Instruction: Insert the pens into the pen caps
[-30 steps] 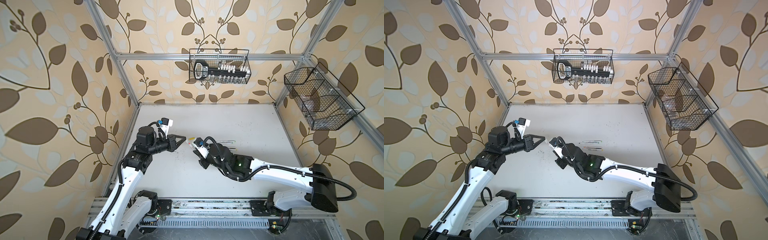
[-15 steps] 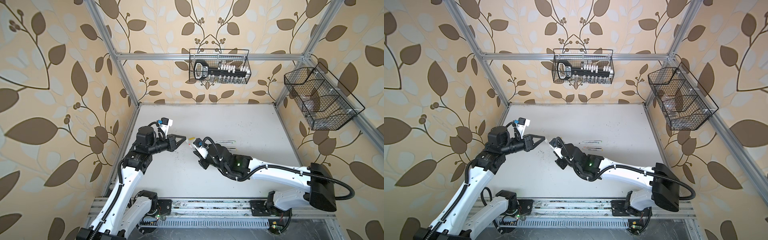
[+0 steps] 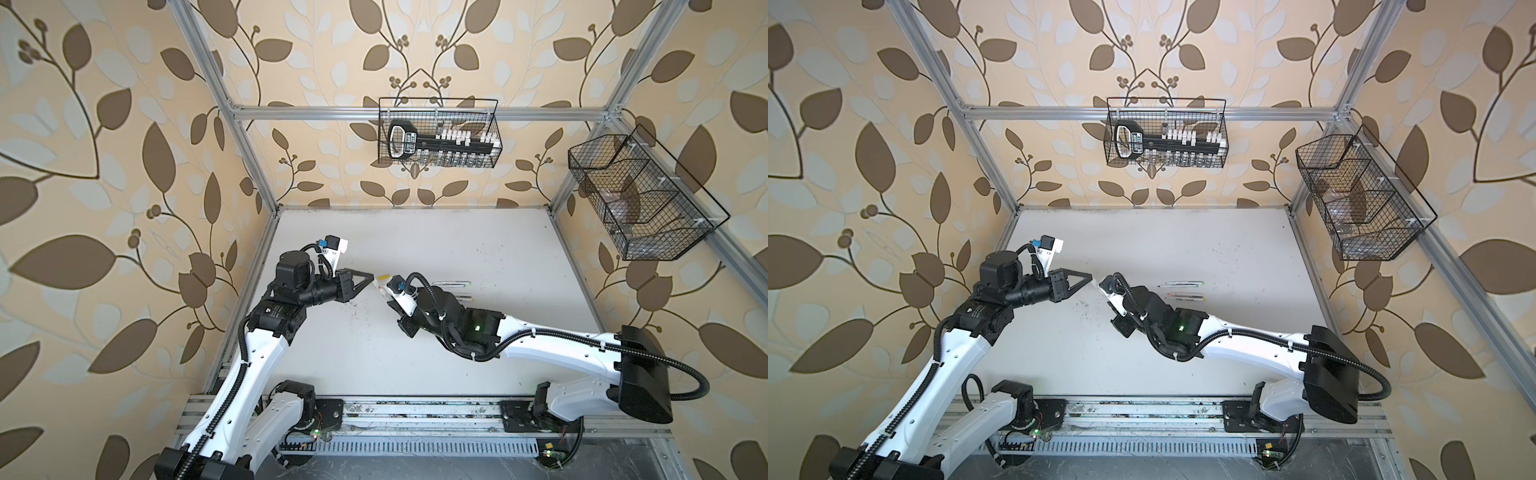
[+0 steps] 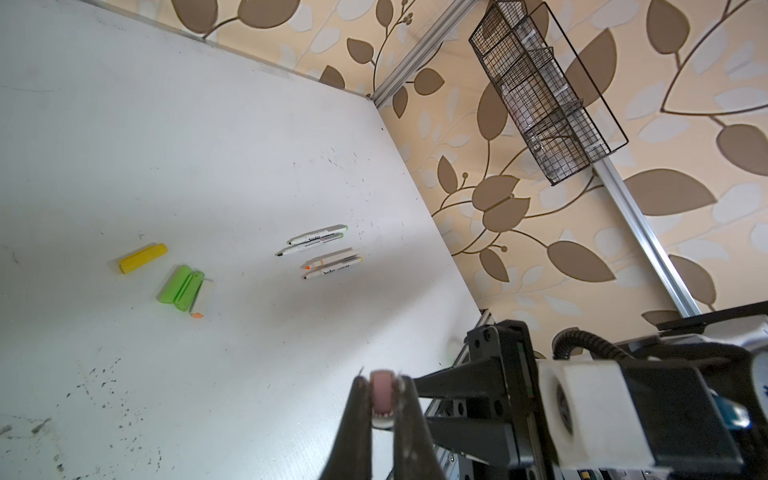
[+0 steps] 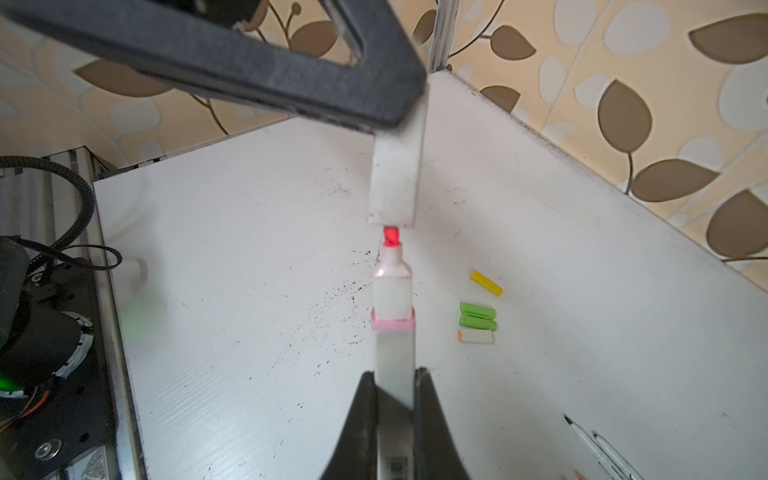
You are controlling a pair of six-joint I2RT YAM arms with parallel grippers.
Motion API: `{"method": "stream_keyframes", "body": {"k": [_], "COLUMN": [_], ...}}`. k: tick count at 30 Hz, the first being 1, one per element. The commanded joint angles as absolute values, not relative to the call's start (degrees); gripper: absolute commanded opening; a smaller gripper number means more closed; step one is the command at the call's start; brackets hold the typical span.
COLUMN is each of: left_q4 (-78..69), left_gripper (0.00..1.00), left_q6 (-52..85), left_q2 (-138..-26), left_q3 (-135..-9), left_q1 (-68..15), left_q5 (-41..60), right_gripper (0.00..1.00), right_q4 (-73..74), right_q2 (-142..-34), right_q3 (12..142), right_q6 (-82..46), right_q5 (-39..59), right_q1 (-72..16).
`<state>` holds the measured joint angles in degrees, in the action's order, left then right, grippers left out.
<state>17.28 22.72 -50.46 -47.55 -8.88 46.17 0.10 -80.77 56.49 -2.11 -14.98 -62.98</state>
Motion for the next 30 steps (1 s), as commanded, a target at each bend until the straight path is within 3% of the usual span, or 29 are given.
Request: {"method": "stream_keyframes", "body": {"k": [1, 30], "left_q4": [15.6, 18.5], "left_gripper": [0.0, 0.0], "left_q6": [22.5, 21.5], "left_q2": [-50.5, -54.9], "left_q3": [-47.6, -48.3], "left_q1": [-8.2, -9.9], "left_q5": [47.9, 46.0], "right_gripper": [0.09, 0.08], "right_q4": [0.2, -0.3], "right_q2": [-81.7, -84.1], "right_q3": [58.7, 63.3], "right_q6": [-1.1, -1.6], "right_q5": [-14.7, -22.9], "right_q1": [-62.9, -64.4]}}
